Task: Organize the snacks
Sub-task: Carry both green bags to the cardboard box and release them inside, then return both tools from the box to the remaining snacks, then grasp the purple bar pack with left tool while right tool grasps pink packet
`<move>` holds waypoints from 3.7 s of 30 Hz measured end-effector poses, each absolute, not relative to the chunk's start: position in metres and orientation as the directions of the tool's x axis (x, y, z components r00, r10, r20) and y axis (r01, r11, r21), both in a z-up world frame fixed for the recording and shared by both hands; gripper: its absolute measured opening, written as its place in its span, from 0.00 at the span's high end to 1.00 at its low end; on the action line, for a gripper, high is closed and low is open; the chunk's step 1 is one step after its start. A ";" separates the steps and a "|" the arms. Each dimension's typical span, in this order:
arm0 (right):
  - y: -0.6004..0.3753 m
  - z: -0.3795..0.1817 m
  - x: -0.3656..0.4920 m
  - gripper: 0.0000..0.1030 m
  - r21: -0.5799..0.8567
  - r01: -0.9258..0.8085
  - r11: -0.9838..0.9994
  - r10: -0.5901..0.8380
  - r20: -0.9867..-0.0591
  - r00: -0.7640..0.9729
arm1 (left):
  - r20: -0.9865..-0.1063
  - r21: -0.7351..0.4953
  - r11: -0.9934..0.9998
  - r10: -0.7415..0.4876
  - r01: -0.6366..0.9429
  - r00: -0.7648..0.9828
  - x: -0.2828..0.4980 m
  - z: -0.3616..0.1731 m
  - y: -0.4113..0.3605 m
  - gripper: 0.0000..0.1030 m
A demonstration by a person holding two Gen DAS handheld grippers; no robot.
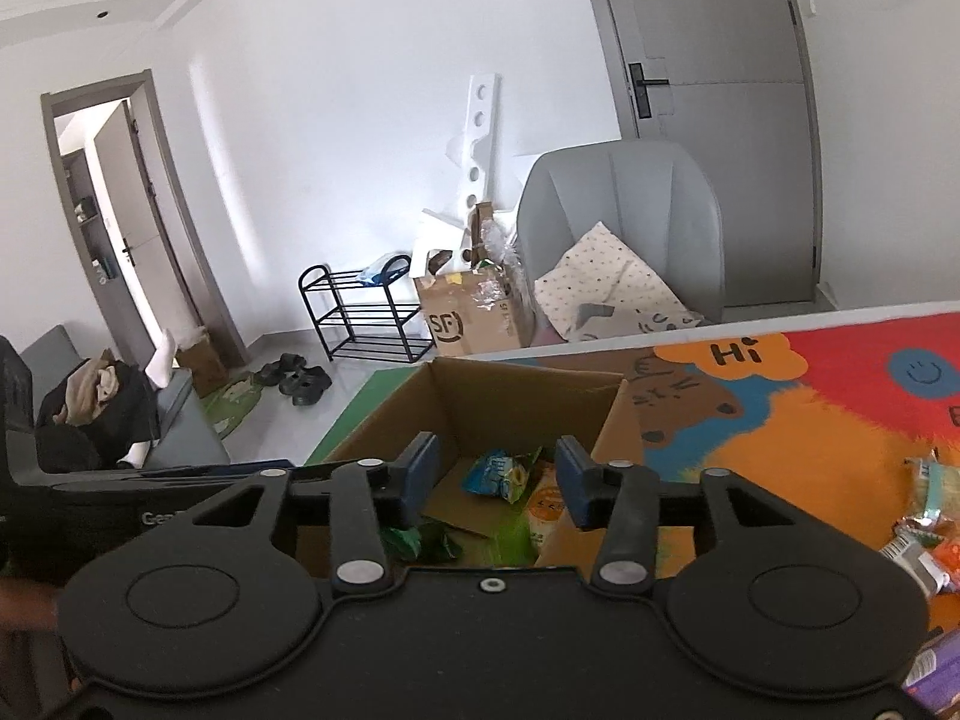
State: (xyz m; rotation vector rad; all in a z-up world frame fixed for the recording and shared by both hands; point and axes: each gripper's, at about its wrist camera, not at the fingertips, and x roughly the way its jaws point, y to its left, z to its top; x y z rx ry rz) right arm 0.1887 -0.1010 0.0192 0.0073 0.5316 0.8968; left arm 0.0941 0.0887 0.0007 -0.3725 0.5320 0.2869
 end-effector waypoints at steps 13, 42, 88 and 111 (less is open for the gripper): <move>-0.145 0.012 0.186 0.32 0.240 -0.669 0.704 0.692 -0.444 0.569 | -0.524 -0.249 0.909 0.165 -0.335 0.835 0.098 0.004 0.063 0.12; -0.258 -0.003 0.175 0.00 0.258 -0.502 0.826 0.563 -0.436 0.702 | -0.523 -0.174 0.969 0.061 -0.176 0.850 0.114 0.006 -0.039 0.01; -0.396 -0.068 0.189 0.00 0.332 -0.214 0.919 0.375 -0.564 0.736 | -0.634 -0.182 0.982 -0.150 0.041 0.758 0.178 -0.060 -0.158 0.03; -0.382 -0.090 0.220 0.18 0.395 -0.258 0.882 0.457 -0.579 0.675 | -0.666 -0.148 0.989 -0.115 0.020 0.737 0.214 -0.079 -0.163 0.22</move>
